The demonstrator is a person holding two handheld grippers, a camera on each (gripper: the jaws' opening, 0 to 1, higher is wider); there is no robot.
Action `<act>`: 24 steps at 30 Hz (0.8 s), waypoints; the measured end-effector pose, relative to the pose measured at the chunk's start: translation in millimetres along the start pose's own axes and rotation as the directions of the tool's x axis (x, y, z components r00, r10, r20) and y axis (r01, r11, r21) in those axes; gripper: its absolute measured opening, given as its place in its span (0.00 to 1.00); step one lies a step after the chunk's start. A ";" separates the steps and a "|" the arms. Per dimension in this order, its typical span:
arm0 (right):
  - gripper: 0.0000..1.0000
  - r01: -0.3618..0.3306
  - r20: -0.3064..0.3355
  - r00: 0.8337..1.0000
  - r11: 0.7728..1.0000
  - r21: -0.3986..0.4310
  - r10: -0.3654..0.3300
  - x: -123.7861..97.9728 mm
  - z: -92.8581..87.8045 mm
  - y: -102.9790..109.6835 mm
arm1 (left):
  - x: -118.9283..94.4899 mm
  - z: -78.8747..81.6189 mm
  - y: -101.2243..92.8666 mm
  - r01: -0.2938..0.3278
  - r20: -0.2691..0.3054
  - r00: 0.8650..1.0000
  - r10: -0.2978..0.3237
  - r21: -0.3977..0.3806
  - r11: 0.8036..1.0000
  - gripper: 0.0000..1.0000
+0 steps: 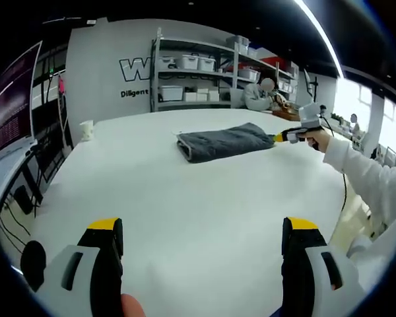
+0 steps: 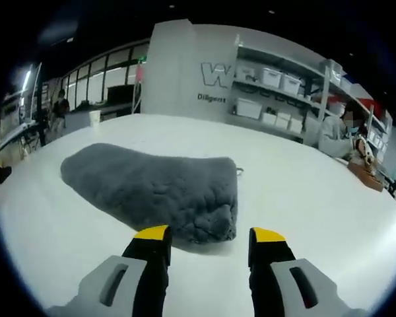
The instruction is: Open the folded towel by lifting each exposed corner and separating the folded layers until the towel lies flat within the target outline without major curled edges
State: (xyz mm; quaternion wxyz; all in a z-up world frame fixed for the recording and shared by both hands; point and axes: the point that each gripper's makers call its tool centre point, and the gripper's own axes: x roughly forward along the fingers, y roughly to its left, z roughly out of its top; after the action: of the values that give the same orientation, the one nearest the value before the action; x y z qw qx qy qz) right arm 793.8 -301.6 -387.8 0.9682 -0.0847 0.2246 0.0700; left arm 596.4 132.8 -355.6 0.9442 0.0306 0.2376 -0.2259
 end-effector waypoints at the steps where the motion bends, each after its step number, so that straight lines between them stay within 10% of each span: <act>1: 0.41 0.002 -0.002 1.000 1.000 0.002 -0.002 0.9 -0.7 -0.7 | -0.1 0.2 0.2 0.000 0.001 1.000 0.000 0.000 1.000 1.00; 24: 0.13 -0.001 -0.004 1.000 0.999 0.037 0.001 28.9 -7.5 -13.6 | 1.2 -0.4 1.9 -0.003 -0.003 1.000 0.003 -0.004 1.000 1.00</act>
State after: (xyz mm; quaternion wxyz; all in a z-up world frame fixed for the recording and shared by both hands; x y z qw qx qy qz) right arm 818.7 -313.5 -405.6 0.9691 -0.0667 0.2281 0.0662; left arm 598.0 134.1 -356.5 0.9443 0.0295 0.2394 -0.2239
